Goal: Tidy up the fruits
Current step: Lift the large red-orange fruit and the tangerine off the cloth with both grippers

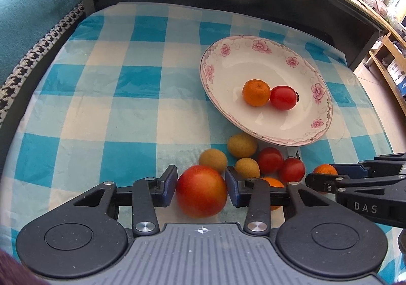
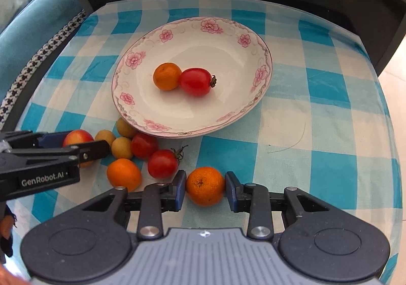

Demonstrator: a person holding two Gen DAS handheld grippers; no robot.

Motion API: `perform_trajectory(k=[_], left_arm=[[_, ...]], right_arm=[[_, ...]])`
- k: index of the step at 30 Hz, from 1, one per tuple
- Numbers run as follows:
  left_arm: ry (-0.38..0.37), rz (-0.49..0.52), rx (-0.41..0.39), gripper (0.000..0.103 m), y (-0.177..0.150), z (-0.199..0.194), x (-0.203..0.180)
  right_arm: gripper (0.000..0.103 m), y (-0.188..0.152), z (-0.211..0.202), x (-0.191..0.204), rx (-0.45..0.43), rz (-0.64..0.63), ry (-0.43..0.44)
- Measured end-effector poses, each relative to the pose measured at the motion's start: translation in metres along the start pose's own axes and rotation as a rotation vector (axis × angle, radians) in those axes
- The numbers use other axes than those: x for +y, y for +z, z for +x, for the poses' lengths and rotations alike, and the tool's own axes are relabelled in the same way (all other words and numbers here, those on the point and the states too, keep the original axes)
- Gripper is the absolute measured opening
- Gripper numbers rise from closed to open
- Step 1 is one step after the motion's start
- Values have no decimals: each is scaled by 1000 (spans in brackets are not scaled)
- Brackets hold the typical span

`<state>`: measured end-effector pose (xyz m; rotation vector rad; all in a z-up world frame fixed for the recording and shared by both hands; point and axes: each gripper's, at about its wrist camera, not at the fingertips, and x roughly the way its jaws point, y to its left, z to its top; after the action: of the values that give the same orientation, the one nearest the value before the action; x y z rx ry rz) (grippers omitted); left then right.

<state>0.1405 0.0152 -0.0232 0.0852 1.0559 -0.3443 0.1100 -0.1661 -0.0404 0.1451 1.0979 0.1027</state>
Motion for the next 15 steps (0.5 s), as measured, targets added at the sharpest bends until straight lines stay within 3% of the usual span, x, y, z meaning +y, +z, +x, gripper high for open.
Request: perform_trajectory(k=[15], left_arm=[[-1,19,30,52,-23,-7,-7]], right_arm=[[34,-34,-32,2,-4,0,-1]])
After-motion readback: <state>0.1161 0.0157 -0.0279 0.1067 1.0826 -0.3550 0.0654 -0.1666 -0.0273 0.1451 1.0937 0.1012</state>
